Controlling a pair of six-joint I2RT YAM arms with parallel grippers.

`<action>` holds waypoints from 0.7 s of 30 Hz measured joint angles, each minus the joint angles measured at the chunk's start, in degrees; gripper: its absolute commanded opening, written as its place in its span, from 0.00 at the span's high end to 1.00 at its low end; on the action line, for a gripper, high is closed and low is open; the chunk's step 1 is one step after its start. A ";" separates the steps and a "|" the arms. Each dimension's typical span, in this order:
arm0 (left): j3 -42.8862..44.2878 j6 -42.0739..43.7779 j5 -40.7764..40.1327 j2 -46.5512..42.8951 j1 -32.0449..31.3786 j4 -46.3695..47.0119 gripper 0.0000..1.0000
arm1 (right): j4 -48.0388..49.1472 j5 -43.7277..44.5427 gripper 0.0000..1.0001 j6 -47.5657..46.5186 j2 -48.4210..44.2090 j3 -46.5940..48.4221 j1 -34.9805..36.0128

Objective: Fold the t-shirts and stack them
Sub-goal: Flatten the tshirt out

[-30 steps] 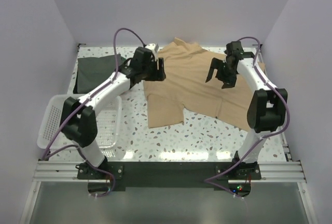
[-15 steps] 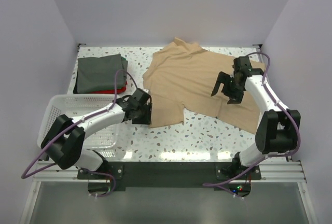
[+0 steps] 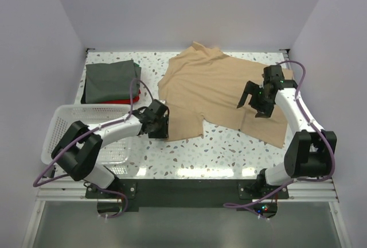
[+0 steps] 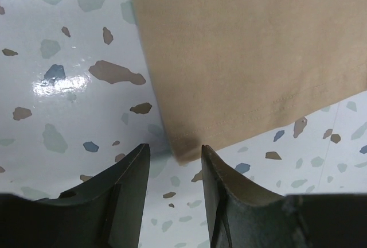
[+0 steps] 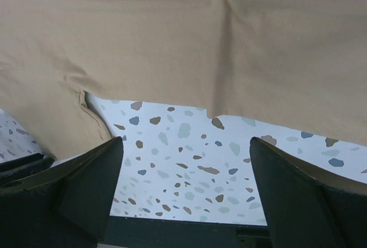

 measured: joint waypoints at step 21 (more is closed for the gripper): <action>-0.50 -0.98 1.97 3.10 0.00 5.62 1.00 | 0.17 4.37 0.09 -0.35 -10.91 -18.73 -26.36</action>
